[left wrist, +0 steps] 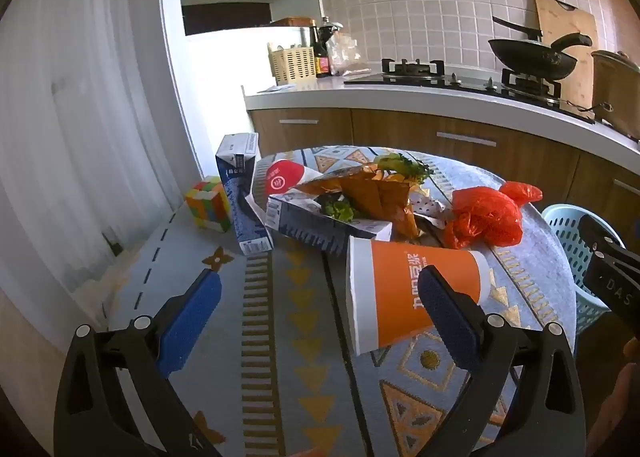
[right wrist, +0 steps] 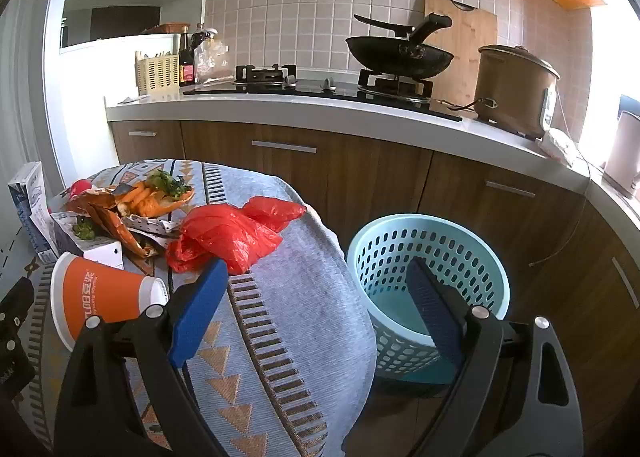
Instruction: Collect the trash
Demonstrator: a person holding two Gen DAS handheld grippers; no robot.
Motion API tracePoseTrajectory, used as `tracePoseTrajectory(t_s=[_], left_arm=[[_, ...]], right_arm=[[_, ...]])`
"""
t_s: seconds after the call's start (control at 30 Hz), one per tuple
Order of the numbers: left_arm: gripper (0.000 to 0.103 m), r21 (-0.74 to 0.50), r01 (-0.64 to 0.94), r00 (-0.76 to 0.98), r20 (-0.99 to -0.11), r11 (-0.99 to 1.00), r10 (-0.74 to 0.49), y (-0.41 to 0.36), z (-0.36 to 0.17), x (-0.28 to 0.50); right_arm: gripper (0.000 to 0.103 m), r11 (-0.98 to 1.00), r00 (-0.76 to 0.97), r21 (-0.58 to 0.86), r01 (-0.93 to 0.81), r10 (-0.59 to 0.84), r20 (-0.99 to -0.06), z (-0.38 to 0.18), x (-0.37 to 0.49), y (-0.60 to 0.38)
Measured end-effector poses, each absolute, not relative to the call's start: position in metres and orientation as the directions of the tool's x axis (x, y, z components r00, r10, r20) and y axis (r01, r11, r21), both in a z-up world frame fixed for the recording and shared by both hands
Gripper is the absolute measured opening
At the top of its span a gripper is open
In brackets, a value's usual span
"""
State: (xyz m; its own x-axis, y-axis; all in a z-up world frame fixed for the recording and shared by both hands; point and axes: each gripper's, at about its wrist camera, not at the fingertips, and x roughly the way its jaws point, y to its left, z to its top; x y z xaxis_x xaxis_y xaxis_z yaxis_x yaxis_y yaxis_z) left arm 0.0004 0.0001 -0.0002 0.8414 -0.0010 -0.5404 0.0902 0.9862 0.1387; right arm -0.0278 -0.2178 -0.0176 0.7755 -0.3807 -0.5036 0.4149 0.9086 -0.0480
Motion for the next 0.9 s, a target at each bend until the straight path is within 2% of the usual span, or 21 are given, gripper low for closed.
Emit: tracePoseTrajectory(t_s=[0.9], left_arm=[[0.096,0.088,0.091,0.842,-0.539,0.992,-0.03,0.0047,0.0018,-0.0013]], right_arm=[[0.086,0.909,0.78,-0.058,0.412,-0.385,-0.494,-0.0158,-0.0309,-0.2125]])
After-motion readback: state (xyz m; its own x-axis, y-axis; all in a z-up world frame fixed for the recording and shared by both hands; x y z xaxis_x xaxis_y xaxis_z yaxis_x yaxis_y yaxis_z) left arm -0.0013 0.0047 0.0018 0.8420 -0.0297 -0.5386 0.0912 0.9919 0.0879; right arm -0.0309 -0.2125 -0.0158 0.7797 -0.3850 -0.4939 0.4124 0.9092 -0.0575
